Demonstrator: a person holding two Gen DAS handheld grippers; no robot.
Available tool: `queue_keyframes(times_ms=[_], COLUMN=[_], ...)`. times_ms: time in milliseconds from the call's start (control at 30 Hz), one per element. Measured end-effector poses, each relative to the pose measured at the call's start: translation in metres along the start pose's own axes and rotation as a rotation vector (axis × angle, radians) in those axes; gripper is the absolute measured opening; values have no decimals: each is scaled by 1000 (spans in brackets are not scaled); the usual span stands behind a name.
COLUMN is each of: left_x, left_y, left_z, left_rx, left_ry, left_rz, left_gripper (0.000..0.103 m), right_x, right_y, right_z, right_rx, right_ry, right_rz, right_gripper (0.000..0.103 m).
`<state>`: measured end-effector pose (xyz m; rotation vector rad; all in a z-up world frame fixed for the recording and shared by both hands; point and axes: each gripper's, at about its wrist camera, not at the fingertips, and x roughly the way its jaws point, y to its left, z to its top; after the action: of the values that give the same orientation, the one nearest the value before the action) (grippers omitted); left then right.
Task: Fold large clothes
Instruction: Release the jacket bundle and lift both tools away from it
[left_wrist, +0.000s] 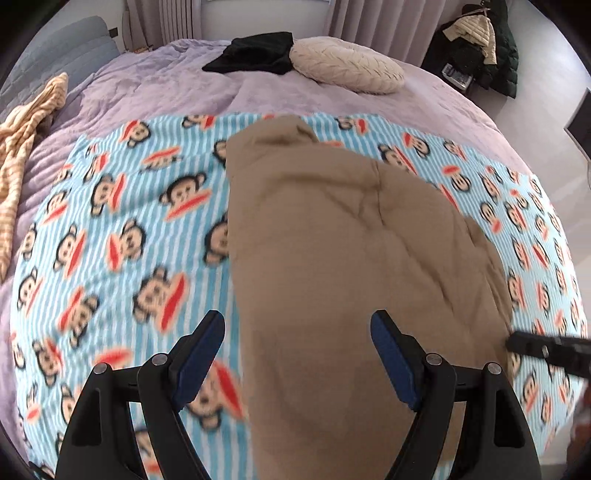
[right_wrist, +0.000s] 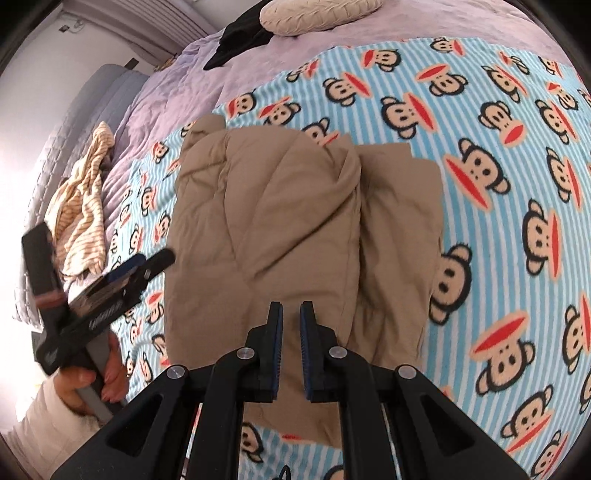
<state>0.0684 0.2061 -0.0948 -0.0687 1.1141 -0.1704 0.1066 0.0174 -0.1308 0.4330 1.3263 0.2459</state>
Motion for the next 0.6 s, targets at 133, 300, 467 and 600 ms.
queue_keyframes(times_ms=[133,300,467,600], left_x=[3,18,15,6], left_y=[-1,-2,-1,-1], left_z=[-35,-55,-58,-59], left_rx=[-9,-21,-40,-32], left_ry=[76,140,147,152], left_rz=[-8,-4,-4,-1], left_gripper=[82,86,86,86], right_x=[4,25,43,32], right_y=[0,-8,-18,-13], right_z=[-15,-35,-48,-50], right_rx=[7,36,94,88], right_ry=[28,86,108,97], right_rz=[-9,-55,-83,-89], right_gripper=[10,10,10,10])
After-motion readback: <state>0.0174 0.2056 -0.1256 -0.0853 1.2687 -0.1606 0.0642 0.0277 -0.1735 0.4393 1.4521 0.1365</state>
